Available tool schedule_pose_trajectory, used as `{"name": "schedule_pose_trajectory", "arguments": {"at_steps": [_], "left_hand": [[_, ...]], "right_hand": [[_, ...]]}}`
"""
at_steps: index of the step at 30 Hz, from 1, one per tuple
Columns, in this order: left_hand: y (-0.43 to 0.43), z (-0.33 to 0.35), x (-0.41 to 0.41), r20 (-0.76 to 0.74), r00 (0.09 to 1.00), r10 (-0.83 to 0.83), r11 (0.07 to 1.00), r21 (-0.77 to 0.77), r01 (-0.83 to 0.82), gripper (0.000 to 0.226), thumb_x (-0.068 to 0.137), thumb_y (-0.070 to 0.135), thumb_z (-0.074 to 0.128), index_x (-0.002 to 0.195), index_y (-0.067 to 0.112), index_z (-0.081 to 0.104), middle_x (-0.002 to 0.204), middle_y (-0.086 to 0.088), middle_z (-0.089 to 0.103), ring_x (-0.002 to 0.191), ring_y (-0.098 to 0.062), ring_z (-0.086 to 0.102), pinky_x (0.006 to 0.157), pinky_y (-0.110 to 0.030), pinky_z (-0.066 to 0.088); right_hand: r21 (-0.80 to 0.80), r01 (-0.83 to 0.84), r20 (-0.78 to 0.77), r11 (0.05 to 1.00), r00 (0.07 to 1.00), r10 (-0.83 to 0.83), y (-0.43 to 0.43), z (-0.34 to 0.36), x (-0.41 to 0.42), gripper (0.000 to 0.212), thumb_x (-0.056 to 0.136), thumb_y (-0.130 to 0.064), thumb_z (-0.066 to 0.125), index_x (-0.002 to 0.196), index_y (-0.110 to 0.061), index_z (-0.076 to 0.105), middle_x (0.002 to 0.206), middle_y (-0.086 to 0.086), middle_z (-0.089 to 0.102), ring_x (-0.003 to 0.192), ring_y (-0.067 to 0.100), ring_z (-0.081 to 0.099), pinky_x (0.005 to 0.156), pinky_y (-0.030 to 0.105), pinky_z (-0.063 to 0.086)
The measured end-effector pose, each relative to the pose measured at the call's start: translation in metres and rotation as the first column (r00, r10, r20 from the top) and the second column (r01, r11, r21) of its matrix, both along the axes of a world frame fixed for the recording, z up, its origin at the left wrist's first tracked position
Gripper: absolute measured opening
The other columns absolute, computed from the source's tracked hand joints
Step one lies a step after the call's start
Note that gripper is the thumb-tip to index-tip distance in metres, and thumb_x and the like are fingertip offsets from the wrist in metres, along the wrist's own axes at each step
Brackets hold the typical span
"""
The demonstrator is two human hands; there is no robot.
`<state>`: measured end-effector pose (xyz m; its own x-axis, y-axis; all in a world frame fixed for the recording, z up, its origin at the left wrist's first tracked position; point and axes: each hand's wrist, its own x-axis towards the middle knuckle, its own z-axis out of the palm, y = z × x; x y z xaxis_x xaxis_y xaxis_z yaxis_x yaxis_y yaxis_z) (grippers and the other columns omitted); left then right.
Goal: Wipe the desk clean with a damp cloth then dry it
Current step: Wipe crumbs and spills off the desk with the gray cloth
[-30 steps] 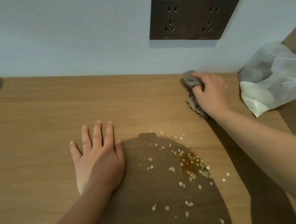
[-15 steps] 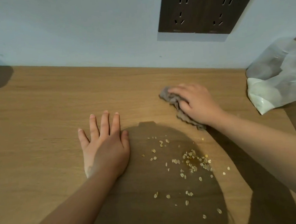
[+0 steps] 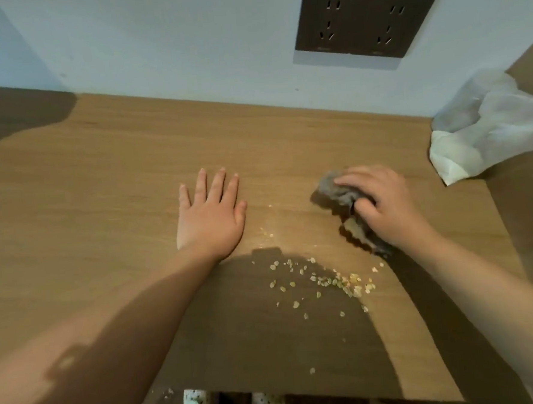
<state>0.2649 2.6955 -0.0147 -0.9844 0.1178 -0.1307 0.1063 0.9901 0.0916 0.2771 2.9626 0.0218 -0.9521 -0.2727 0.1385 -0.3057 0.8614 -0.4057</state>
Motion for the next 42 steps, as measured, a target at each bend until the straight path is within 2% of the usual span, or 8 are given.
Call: {"name": "schedule_pose_trajectory", "arguments": {"at_steps": [5, 12, 17, 26, 32, 36, 40, 42], "left_hand": [[-0.005, 0.002, 0.034, 0.014, 0.993, -0.118, 0.993, -0.025, 0.118, 0.055, 0.097, 0.043, 0.006, 0.149, 0.027, -0.004, 0.157, 0.006, -0.007, 0.142, -0.017, -0.015, 0.116, -0.043, -0.006], [-0.011, 0.003, 0.076, 0.027, 0.99, -0.139, 0.99, -0.007, 0.139, 0.076, 0.078, 0.05, -0.018, 0.149, 0.027, -0.002, 0.157, 0.008, -0.002, 0.143, -0.015, -0.011, 0.114, -0.039, -0.007], [-0.02, 0.004, 0.101, 0.018, 0.987, -0.16, 0.985, 0.066, 0.159, 0.072, 0.08, 0.05, -0.015, 0.147, 0.029, -0.001, 0.154, 0.013, -0.002, 0.138, -0.008, -0.017, 0.113, -0.035, -0.01], [-0.026, 0.004, 0.114, 0.011, 0.986, -0.167, 0.982, 0.088, 0.165, 0.062, 0.08, 0.052, -0.015, 0.139, 0.034, -0.011, 0.145, 0.018, -0.013, 0.137, -0.007, -0.02, 0.112, -0.032, -0.014], [-0.033, 0.001, 0.114, -0.002, 0.975, -0.224, 0.971, 0.091, 0.223, 0.063, 0.081, 0.051, -0.011, 0.141, 0.031, -0.006, 0.15, 0.015, -0.005, 0.137, -0.006, -0.016, 0.113, -0.031, -0.012], [-0.049, -0.001, 0.114, -0.019, 0.963, -0.269, 0.954, 0.13, 0.269, 0.058, 0.088, 0.05, 0.001, 0.142, 0.031, 0.007, 0.153, 0.007, 0.015, 0.139, -0.009, -0.004, 0.113, -0.027, -0.007], [-0.067, 0.001, 0.11, -0.011, 0.975, -0.223, 0.97, 0.101, 0.223, 0.058, 0.087, 0.055, 0.001, 0.142, 0.037, 0.01, 0.154, 0.004, 0.017, 0.14, -0.012, -0.002, 0.114, -0.034, -0.001], [-0.071, 0.001, 0.109, -0.019, 0.983, -0.181, 0.981, 0.072, 0.182, 0.06, 0.087, 0.057, 0.001, 0.142, 0.037, 0.011, 0.154, 0.003, 0.018, 0.142, -0.016, 0.001, 0.114, -0.036, -0.001]], "right_hand": [[0.187, 0.366, 0.117, 0.911, 0.913, -0.391, 0.041, -0.016, 0.011, 0.046, 0.089, -0.015, 0.043, 0.133, -0.028, 0.048, 0.143, 0.0, 0.041, 0.129, 0.027, 0.031, 0.107, 0.041, 0.021], [0.007, 0.077, 0.126, 0.997, 0.989, -0.077, -0.029, -0.025, 0.102, 0.051, 0.082, -0.026, 0.033, 0.127, -0.025, 0.056, 0.134, -0.003, 0.051, 0.125, 0.024, 0.04, 0.105, 0.046, 0.028], [0.082, 0.614, 0.102, 0.785, 0.778, -0.62, 0.022, -0.018, 0.075, 0.046, 0.087, -0.016, 0.041, 0.132, -0.024, 0.049, 0.141, 0.003, 0.042, 0.123, 0.032, 0.035, 0.101, 0.043, 0.029], [-0.047, 0.192, 0.162, 0.98, 0.97, -0.183, -0.093, -0.016, 0.155, 0.049, 0.089, -0.018, 0.04, 0.134, -0.035, 0.044, 0.137, -0.02, 0.034, 0.129, 0.008, 0.024, 0.109, 0.039, 0.02], [0.061, 0.693, 0.136, 0.718, 0.707, -0.694, -0.005, -0.011, 0.135, 0.045, 0.089, -0.019, 0.049, 0.134, -0.024, 0.047, 0.145, 0.0, 0.038, 0.127, 0.026, 0.031, 0.106, 0.043, 0.023], [0.097, 0.506, 0.189, 0.857, 0.836, -0.515, -0.068, -0.011, 0.157, 0.048, 0.092, -0.023, 0.041, 0.138, -0.033, 0.037, 0.147, -0.012, 0.028, 0.132, 0.016, 0.024, 0.109, 0.04, 0.021], [0.021, 0.192, 0.132, 0.981, 0.972, -0.193, -0.112, -0.014, 0.182, 0.045, 0.08, -0.028, 0.037, 0.118, -0.036, 0.058, 0.128, -0.015, 0.052, 0.117, 0.016, 0.052, 0.096, 0.04, 0.037], [0.062, 0.198, 0.165, 0.978, 0.965, -0.205, -0.086, -0.018, 0.165, 0.05, 0.084, -0.025, 0.035, 0.13, -0.04, 0.046, 0.14, -0.021, 0.036, 0.13, 0.01, 0.033, 0.108, 0.038, 0.028]]}}
